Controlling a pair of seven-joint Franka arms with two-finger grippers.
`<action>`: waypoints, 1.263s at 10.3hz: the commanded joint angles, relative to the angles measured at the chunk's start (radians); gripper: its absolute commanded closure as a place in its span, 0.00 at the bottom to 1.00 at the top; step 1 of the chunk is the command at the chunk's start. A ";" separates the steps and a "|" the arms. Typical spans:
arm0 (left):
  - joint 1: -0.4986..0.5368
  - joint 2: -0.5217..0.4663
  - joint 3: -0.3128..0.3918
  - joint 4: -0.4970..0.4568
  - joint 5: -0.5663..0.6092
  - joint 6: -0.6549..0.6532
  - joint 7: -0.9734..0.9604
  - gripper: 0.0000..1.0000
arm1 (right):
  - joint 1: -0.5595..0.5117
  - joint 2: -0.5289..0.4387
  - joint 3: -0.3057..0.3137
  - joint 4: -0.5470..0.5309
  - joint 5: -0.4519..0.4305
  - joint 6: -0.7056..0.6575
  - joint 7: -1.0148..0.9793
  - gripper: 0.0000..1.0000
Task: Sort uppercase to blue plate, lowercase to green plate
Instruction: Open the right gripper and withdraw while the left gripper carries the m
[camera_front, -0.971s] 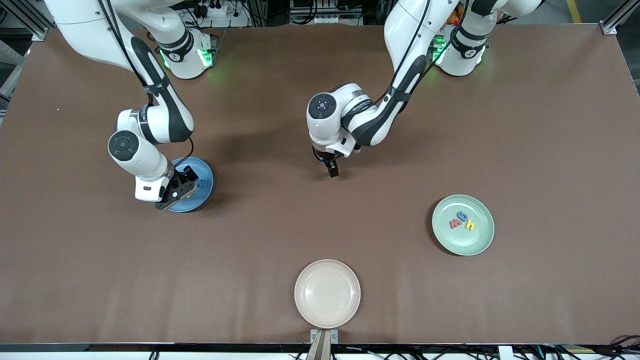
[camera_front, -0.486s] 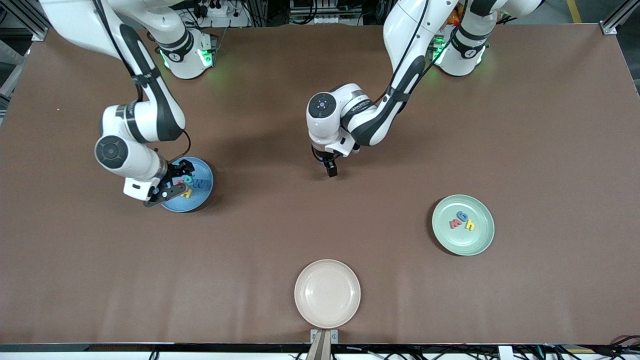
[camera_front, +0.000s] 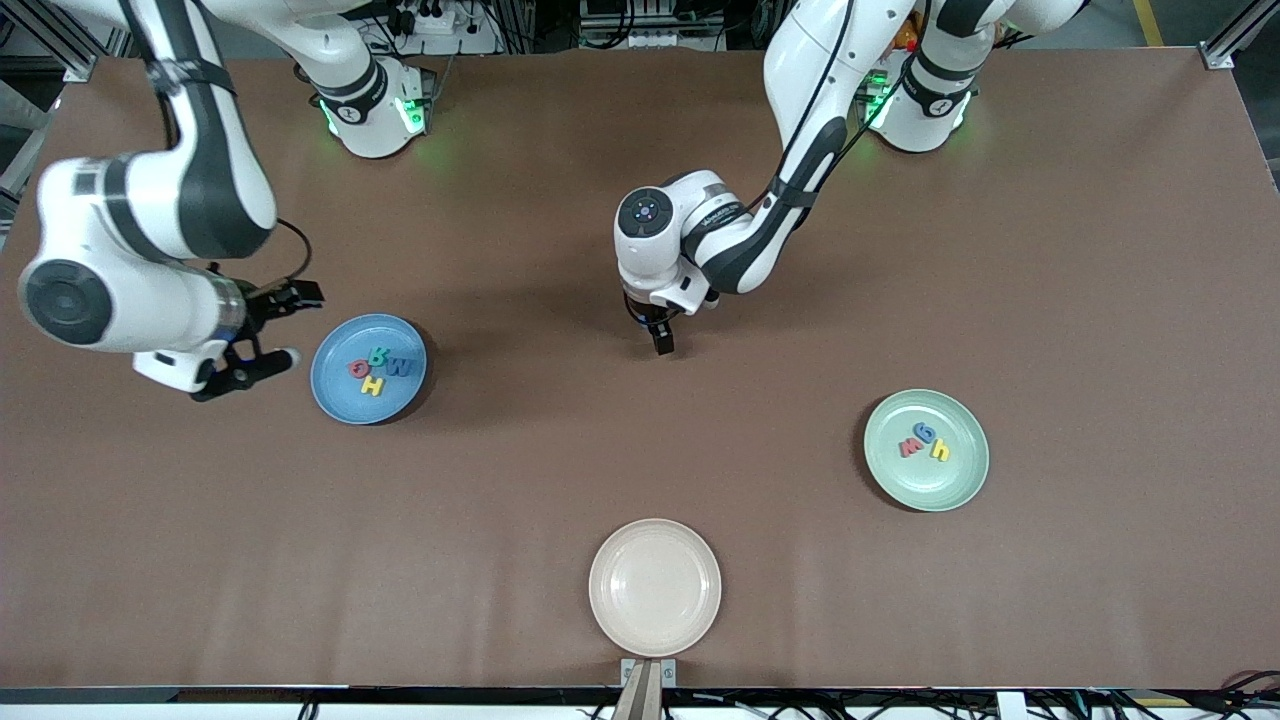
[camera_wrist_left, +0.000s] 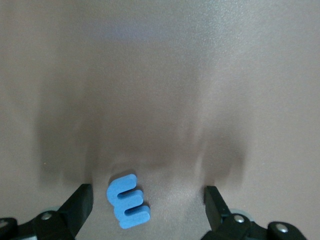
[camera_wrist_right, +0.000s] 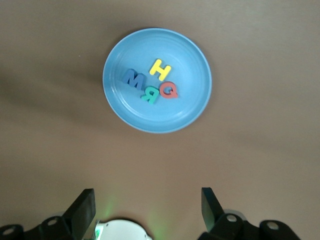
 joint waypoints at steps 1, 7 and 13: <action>-0.016 -0.002 -0.004 -0.007 0.127 0.022 -0.454 0.61 | -0.039 0.012 0.010 0.175 0.000 -0.163 0.042 0.06; -0.009 -0.015 -0.003 -0.007 0.128 0.016 -0.459 1.00 | -0.211 -0.038 0.161 0.283 -0.008 -0.177 0.158 0.00; 0.262 -0.192 0.060 -0.075 0.135 -0.073 -0.251 1.00 | -0.201 -0.090 0.166 0.277 -0.029 -0.163 0.208 0.00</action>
